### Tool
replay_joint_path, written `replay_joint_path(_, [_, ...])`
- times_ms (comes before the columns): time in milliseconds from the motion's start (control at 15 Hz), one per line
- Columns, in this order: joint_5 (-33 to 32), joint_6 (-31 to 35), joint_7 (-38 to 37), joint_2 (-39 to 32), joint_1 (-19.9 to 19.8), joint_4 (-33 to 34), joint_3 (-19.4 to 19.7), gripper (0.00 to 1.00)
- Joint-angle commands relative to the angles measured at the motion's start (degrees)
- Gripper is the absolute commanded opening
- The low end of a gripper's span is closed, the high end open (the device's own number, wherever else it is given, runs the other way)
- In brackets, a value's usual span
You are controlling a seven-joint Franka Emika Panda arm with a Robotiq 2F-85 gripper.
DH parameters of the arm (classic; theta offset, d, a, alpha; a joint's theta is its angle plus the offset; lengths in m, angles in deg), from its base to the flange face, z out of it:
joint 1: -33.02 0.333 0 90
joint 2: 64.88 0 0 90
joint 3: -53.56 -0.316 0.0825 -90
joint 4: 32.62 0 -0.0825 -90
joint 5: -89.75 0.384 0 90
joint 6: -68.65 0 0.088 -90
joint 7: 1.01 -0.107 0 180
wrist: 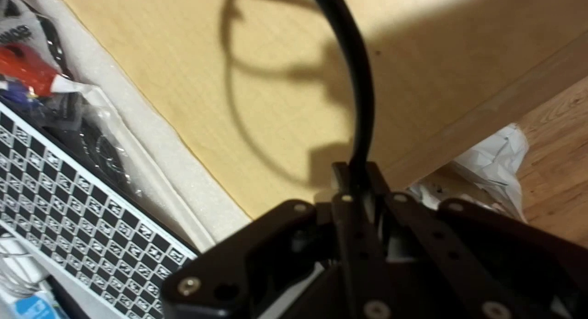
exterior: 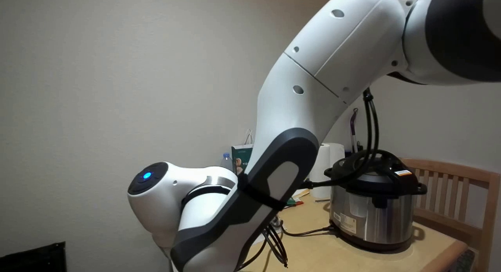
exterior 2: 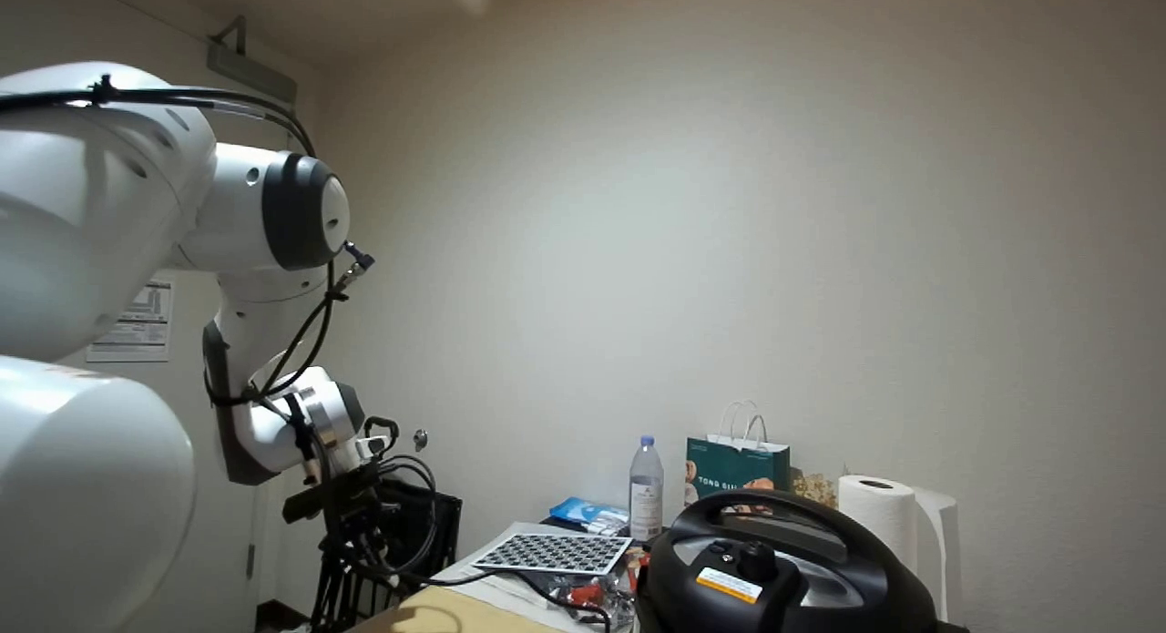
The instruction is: Move the cable of the cooker closer to the cooker
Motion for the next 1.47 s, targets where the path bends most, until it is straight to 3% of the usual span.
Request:
replay_joint_path(0, [-5.2, 0.3, -10.2, 3.9, 1.1, -6.1, 4.8, 0.08])
replay_joint_path(200, [-7.5, -1.1, -19.4, 6.8, 0.8, -11.2, 7.0, 0.08])
replay_joint_path(400, [-7.7, -3.7, -23.9, 10.0, -0.9, -16.1, 6.0, 0.08])
replay_joint_path(467, [-7.8, -3.2, -21.2, 5.2, -2.4, -9.9, 4.3, 0.15])
replay_joint_path(867, [-7.9, -4.2, -23.2, 7.8, -2.9, -13.3, 3.8, 0.15])
replay_joint_path(933, [-8.3, -4.5, -24.0, 7.9, -2.7, -13.3, 4.3, 0.07])
replay_joint_path(1000, [-8.4, -5.0, -25.7, 8.3, -3.0, -13.8, 4.9, 0.07])
replay_joint_path(1400, [-8.2, -7.9, -38.1, 13.1, -10.1, -20.1, 5.8, 0.08])
